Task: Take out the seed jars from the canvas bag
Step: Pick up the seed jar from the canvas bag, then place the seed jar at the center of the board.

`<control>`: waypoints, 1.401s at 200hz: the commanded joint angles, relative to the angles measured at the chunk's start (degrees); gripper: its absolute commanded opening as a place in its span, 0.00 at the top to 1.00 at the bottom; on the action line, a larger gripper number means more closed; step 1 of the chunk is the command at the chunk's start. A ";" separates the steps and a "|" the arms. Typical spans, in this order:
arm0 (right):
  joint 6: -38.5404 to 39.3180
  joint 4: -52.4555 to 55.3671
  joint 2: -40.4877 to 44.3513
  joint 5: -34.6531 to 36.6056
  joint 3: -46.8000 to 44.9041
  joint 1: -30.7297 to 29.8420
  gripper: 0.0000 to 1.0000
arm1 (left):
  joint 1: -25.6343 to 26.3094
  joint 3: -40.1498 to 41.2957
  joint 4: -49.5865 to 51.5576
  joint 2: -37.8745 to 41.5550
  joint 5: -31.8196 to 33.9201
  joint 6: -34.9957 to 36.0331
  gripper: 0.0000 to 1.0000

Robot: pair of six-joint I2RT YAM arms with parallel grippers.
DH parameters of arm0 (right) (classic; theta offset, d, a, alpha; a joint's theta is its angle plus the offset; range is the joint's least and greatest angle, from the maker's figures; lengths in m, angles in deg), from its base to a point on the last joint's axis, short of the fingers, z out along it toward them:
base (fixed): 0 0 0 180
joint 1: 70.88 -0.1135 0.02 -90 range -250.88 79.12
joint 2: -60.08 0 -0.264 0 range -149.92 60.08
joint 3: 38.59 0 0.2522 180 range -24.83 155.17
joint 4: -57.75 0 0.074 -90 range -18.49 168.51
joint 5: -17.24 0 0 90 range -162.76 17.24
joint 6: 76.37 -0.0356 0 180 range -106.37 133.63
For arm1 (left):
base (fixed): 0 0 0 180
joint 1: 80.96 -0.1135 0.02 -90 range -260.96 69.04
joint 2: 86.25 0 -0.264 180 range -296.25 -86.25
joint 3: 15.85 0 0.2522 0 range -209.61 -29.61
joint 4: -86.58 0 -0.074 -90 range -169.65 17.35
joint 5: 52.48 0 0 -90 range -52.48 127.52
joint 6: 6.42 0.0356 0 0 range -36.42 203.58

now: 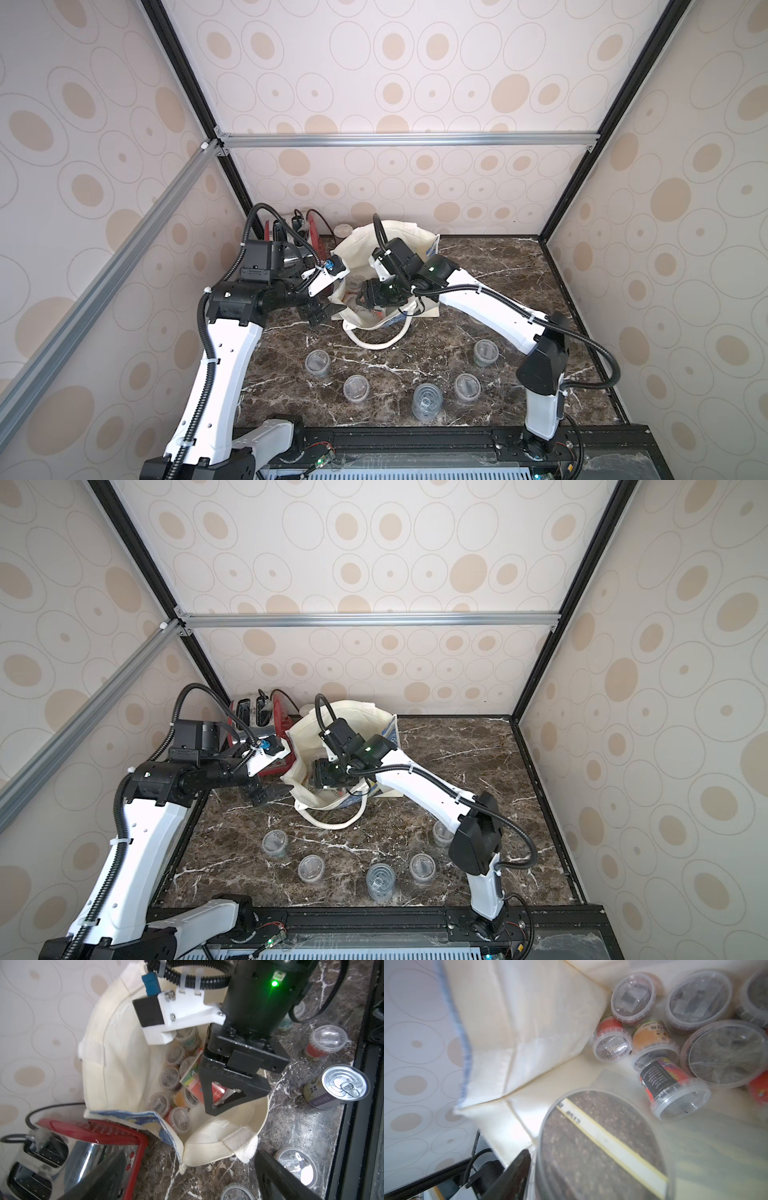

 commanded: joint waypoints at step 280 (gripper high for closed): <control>8.18 -22.97 27.78 30.27 -59.54 6.63 0.36 | 0.81 3.14 -3.65 -6.08 1.67 -5.55 0.02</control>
